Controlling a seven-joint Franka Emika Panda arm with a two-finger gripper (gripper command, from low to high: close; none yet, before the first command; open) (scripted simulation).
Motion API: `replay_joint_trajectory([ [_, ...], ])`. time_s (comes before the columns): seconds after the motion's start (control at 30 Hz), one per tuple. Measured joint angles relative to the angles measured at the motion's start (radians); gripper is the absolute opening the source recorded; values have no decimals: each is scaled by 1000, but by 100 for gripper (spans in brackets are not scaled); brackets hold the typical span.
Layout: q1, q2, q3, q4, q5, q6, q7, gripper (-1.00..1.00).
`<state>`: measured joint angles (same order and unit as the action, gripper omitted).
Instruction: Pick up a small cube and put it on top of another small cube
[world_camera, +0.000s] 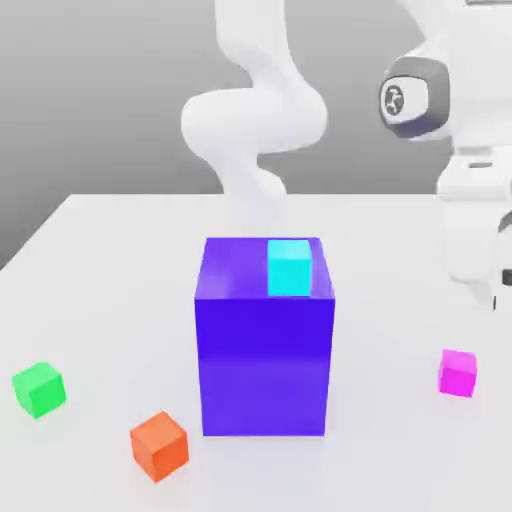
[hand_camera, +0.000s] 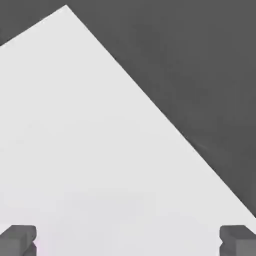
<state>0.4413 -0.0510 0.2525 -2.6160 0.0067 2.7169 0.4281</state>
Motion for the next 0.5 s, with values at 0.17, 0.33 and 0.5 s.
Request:
replay_joint_trajectory([
  [0.17,94,188,10,-61,-124,104,12,0],
  [0.33,195,369,-110,-31,-247,241,97,0],
  [0.5,212,395,-130,-26,-260,261,108,-100],
])
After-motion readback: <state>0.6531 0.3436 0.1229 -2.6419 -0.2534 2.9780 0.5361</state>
